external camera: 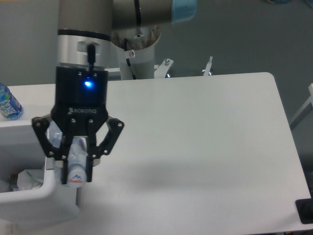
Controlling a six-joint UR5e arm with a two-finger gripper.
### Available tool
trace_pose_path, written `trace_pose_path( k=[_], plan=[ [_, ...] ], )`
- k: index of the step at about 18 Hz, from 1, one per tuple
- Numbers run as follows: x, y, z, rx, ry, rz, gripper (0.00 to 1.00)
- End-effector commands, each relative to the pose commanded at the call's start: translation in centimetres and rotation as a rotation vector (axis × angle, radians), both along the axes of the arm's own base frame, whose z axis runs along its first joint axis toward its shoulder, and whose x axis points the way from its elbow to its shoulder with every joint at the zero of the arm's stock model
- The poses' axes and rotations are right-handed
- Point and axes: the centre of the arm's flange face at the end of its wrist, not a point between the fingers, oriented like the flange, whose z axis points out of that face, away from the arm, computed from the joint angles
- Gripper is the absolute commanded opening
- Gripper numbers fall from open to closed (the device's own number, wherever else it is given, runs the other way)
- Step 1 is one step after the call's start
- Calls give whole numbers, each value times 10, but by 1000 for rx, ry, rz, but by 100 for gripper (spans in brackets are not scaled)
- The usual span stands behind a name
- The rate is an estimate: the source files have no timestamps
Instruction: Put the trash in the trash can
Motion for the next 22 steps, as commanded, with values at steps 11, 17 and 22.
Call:
trace_pose_path(
  k=[11, 17, 22],
  plan=[
    [66, 60, -54, -65, -33, -127, 25],
    [65, 70, -76, -109, 33, -197, 98],
    [61, 66, -69, -107, 76, -220, 100]
  ],
)
